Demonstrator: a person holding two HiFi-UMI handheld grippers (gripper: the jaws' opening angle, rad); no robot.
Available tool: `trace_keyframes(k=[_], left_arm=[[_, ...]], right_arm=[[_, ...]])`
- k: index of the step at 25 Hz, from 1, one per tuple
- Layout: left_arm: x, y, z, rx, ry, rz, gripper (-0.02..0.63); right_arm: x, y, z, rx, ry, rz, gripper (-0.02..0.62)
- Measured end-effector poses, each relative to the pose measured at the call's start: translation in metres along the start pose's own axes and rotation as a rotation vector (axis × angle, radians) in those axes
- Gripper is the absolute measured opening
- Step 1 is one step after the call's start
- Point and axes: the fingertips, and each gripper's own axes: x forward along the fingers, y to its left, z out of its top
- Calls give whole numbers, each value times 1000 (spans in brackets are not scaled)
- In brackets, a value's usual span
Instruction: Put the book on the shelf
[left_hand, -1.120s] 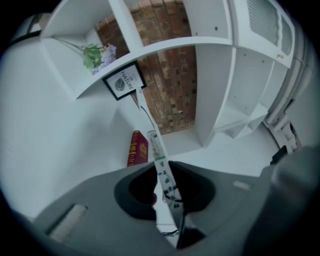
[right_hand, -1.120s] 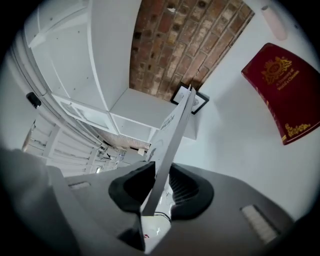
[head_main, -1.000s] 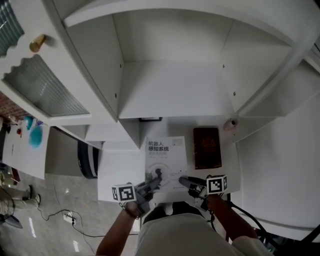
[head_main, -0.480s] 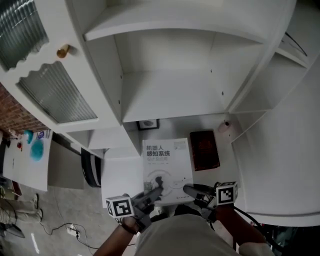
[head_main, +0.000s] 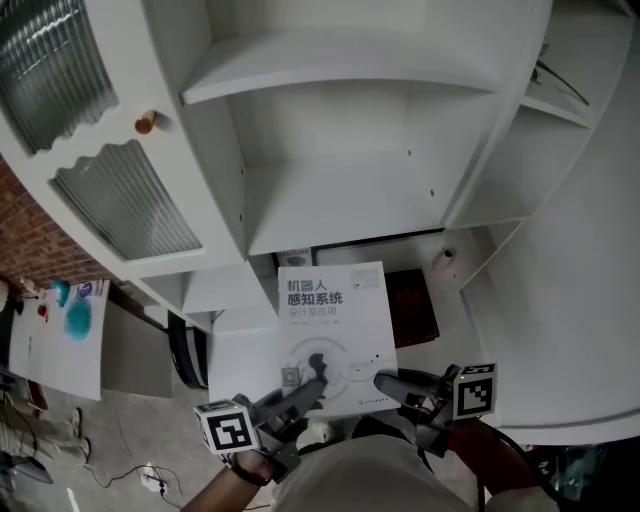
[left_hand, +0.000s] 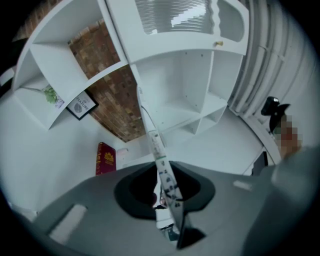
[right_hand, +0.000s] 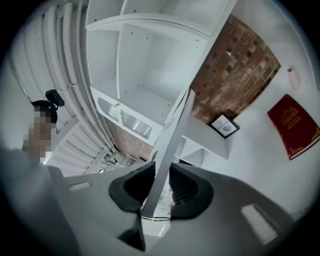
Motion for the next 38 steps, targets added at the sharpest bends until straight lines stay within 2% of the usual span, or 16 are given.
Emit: trace_keyframes(k=[8, 16, 20, 23, 26, 33, 38], left_arm=[[4, -42, 25, 59, -54, -29, 80], [22, -58, 64, 93, -91, -47, 81], [35, -66, 87, 95, -102, -85, 81], [39, -55, 107, 65, -127, -83, 81], [40, -37, 126, 3, -158, -81, 81], [42, -4, 153, -90, -200, -73, 86], [45, 4, 156, -177, -240, -80, 86]], right_arm=[[-9, 35, 36, -64, -16, 53, 91], [-4, 47, 83, -109, -34, 79, 91], [4, 47, 107, -112, -59, 76, 91], [17, 42, 125, -113, -70, 80, 92], [39, 33, 138, -104, -66, 84, 92], [72, 2, 156, -55, -25, 37, 96], [80, -9, 157, 34, -12, 28, 97]])
